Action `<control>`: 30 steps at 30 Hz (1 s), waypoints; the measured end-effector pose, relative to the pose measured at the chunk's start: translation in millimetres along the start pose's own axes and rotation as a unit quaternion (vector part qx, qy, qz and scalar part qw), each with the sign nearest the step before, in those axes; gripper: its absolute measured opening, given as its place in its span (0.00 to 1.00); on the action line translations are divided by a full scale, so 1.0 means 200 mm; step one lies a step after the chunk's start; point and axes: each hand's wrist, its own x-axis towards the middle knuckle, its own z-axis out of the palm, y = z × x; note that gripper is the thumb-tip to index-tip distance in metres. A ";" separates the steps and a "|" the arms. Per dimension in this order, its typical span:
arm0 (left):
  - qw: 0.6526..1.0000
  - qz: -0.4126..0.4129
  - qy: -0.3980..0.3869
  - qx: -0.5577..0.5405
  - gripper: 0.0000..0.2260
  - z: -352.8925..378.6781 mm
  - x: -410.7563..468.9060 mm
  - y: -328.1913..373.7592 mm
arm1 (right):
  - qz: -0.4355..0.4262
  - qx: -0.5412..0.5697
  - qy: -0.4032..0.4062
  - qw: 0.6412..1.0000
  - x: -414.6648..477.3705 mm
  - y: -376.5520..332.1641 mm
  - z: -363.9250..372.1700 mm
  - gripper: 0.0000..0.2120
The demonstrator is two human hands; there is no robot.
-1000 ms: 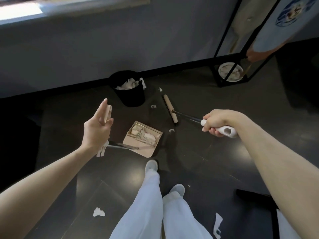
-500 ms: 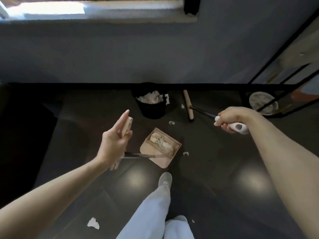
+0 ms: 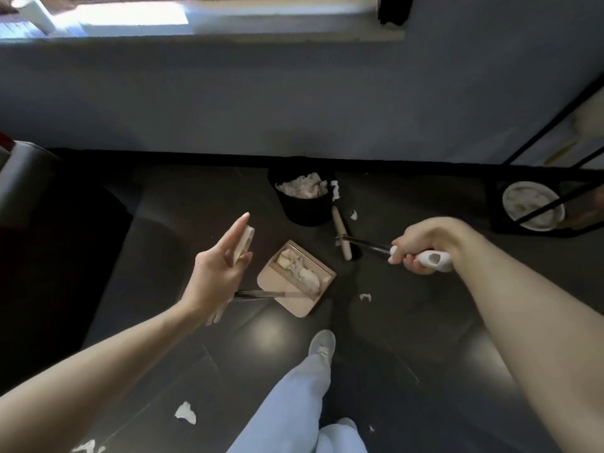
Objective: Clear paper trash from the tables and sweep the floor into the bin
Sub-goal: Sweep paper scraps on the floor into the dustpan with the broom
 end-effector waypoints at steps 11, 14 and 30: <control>0.999 -0.023 0.037 -0.028 0.29 -0.05 -0.53 0.03 | -0.033 -0.089 0.025 0.995 -0.32 0.78 0.30 0.24; 0.998 -0.031 0.046 -0.004 0.29 -0.06 -0.61 0.03 | -0.056 -0.046 0.031 0.997 -0.40 0.84 0.24 0.22; 0.998 -0.039 0.043 -0.026 0.31 -0.10 -0.39 -0.07 | -0.042 -0.097 0.108 0.988 -0.06 0.23 -0.04 0.10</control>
